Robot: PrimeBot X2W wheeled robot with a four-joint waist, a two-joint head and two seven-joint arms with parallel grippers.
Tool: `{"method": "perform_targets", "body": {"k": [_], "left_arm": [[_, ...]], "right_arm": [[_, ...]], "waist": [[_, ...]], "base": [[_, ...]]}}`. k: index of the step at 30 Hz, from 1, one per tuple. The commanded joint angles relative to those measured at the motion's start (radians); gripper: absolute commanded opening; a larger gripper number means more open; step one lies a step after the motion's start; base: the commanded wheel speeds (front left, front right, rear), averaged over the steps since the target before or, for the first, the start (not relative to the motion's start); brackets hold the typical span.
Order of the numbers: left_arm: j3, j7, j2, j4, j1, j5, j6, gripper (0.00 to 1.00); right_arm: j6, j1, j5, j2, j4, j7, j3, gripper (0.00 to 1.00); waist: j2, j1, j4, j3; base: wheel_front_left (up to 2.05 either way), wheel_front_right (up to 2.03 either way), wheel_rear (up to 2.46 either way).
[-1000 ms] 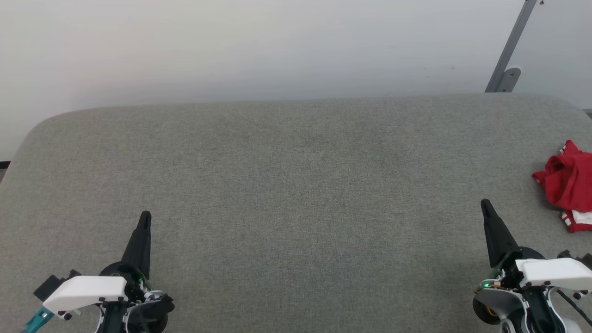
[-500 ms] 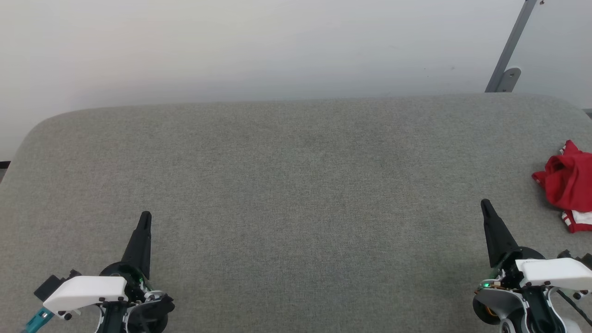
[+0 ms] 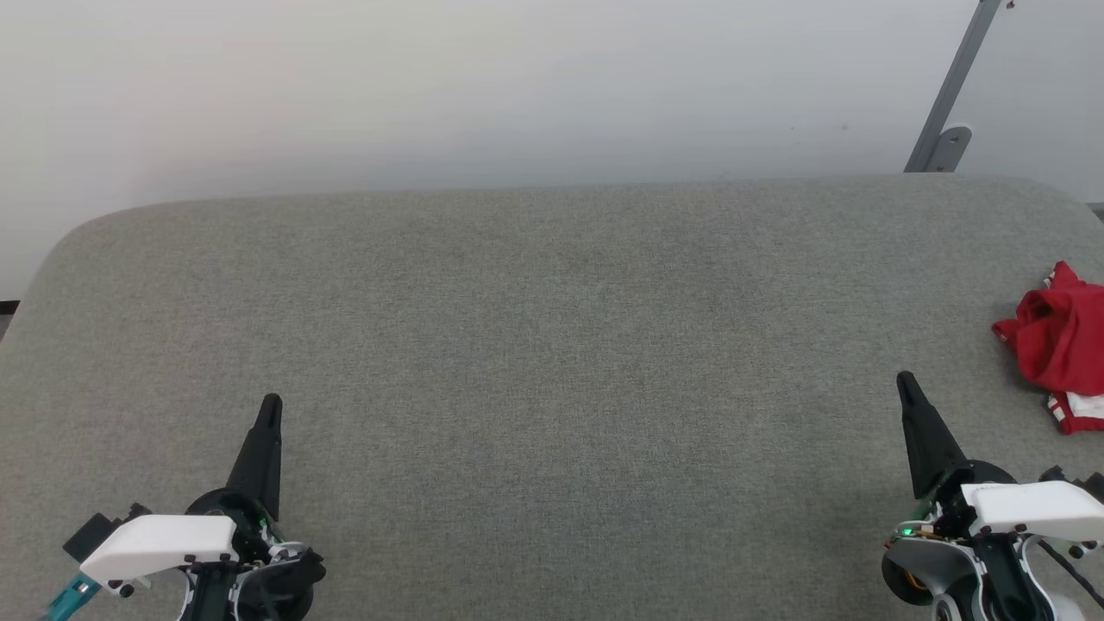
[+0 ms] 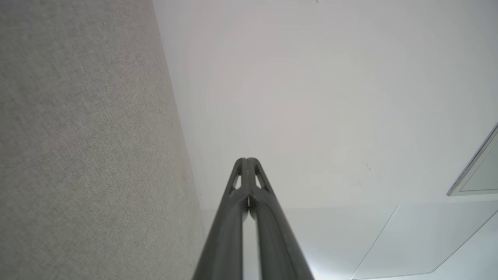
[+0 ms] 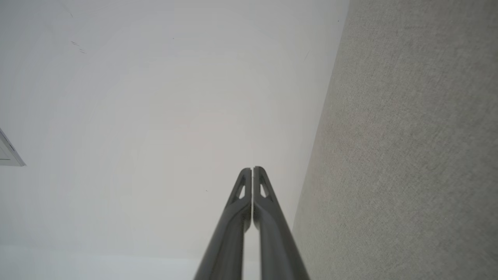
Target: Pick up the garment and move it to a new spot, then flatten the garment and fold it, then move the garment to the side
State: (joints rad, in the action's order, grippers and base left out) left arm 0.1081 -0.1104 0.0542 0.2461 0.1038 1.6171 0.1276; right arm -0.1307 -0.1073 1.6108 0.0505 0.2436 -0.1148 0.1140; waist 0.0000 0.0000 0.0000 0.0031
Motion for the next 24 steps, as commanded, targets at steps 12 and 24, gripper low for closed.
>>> {"method": "perform_targets", "body": {"k": [12, 24], "left_arm": [[0.004, -0.005, -0.002, 0.000, 0.012, -0.002, 0.006, 0.00], [0.005, -0.005, -0.003, 0.000, 0.012, -0.003, 0.006, 0.00]], "right_arm": [[0.000, -0.005, 0.004, -0.002, 0.003, -0.002, 0.000, 0.00], [0.000, -0.005, 0.004, -0.002, 0.003, -0.002, 0.000, 0.00]], "waist": [[0.0000, 0.0000, 0.000, 0.000], [0.0000, 0.0000, 0.000, 0.000]], "base": [[0.00, 0.00, 0.00], [0.00, 0.00, 0.00]]}}
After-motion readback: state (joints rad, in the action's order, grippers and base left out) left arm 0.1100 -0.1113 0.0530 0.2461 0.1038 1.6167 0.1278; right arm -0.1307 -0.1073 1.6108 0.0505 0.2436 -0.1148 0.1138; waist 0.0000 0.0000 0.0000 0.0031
